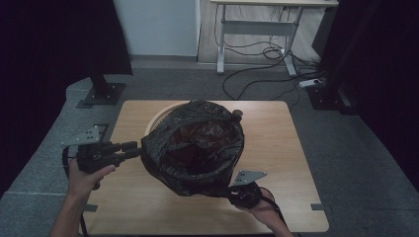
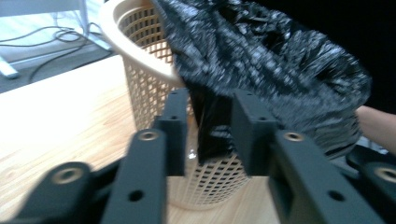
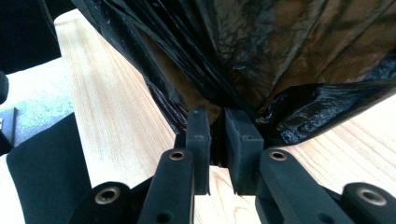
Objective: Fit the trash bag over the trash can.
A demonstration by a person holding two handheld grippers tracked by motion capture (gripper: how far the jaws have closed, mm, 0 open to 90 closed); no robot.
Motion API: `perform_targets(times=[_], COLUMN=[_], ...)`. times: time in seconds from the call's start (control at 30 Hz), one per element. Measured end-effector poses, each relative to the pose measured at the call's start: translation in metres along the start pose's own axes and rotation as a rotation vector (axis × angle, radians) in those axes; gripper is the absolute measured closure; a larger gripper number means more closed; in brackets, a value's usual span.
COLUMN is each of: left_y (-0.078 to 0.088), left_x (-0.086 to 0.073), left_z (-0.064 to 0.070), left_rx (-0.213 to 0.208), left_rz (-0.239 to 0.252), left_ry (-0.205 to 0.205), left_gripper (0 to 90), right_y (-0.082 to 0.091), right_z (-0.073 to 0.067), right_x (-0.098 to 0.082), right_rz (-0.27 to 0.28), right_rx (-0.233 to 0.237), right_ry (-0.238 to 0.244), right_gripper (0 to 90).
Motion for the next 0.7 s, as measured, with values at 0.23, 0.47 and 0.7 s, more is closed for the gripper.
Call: perform_targets(times=[0.23, 0.47, 0.7], left_y=[-0.009, -0.022, -0.019], left_x=[0.015, 0.021, 0.02], left_z=[-0.001, -0.002, -0.002], left_rx=[0.0, 0.023, 0.028], left_rz=[-0.011, -0.058, -0.065], left_ry=[0.009, -0.009, -0.015], left_gripper=[52.1, 48.5, 70.6], right_y=[0.002, 0.005, 0.009], right_z=[-0.001, -0.001, 0.001], right_x=[-0.001, -0.001, -0.001], right_rz=[0.009, 0.015, 0.026], right_rx=[-0.006, -0.009, -0.014], right_ry=[0.007, 0.013, 0.01], right_gripper=[79.5, 79.5, 77.8])
Point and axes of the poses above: each handheld gripper's, and its own axes: y roughly backward along the jaws, x roughly out of its top, z roughly to its right, the point moved 8 cm from there along -y, roughly forward along the jaws, and after that the axes turned 1 degree about z, right-handed, at the moved point
